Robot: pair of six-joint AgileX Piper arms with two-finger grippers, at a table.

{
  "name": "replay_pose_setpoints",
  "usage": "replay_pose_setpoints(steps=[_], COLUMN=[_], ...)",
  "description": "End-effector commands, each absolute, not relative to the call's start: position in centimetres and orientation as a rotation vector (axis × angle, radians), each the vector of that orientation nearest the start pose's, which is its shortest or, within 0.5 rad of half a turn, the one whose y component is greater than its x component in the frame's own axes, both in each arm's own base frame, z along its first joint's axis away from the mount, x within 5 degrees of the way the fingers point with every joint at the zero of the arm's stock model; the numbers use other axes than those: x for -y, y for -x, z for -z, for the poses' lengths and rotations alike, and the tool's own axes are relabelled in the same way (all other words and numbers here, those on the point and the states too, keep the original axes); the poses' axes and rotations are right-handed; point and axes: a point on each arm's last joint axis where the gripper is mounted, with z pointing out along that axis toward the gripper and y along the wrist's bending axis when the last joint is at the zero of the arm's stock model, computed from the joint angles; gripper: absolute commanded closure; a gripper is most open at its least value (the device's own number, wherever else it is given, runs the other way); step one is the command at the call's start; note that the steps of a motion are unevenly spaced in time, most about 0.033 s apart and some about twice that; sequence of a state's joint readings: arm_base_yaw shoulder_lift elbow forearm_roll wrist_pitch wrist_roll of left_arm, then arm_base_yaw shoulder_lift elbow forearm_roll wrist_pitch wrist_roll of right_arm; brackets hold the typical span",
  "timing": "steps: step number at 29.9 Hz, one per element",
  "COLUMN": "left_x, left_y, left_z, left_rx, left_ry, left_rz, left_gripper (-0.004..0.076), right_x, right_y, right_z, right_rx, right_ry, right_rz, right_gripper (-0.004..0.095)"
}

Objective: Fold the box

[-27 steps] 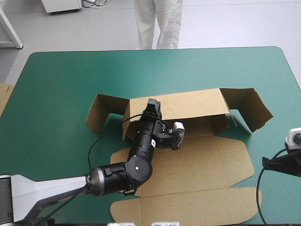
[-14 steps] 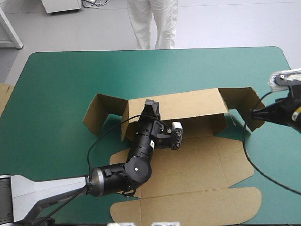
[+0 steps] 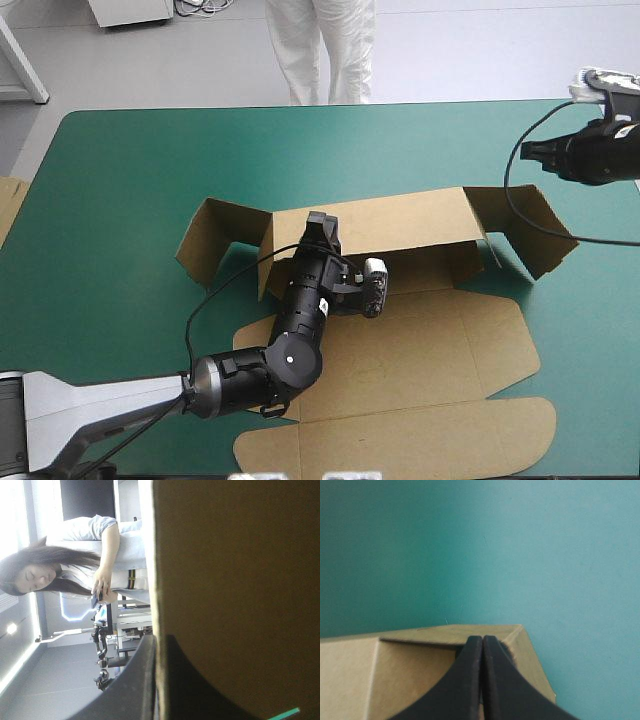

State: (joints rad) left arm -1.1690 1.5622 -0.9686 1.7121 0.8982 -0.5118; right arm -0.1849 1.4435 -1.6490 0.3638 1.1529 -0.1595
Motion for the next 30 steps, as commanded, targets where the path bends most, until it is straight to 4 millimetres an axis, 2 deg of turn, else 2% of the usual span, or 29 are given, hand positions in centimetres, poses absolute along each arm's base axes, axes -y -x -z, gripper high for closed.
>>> replay_pose_setpoints(steps=[1,5,10,14,17,20,30], left_x=[25.9,25.9,25.8,25.8,25.8,25.8,26.2], left_y=[-19.0,-19.0,-19.1,-19.1,-19.1,-19.0,-19.0], left_z=[-30.7,-30.8,-30.8,-30.8,-30.7,-30.7,-29.9], left_rx=[-1.172,-1.168,-1.17,-1.17,-1.177,-1.181,-1.216], left_ry=[-1.359,-1.359,-1.358,-1.358,-1.358,-1.358,-1.402], left_rz=[-0.949,-0.951,-0.952,-0.952,-0.949,-0.948,-0.881], left_gripper=[0.0734,0.0734,0.0734,0.0734,0.0734,0.0734,0.0734], right_x=[4.7,6.7,8.6,9.5,9.5,8.9,6.6], right_y=[-30.4,-32.6,-35.8,-37.6,-38.7,-39.1,-39.3], right_z=[-44.6,-42.7,-39.1,-36.6,-34.8,-34.4,-33.6], right_rx=[-2.259,-2.258,-2.262,-2.24,-2.257,-2.234,-2.349], right_ry=[-0.098,-0.127,-0.163,-0.183,-0.166,-0.127,-0.073], right_rz=[-0.378,-0.479,-0.687,-0.877,-0.967,-1.056,-1.009], right_gripper=[0.0927,0.0927,0.0927,0.0927,0.0927,0.0927,0.0927])
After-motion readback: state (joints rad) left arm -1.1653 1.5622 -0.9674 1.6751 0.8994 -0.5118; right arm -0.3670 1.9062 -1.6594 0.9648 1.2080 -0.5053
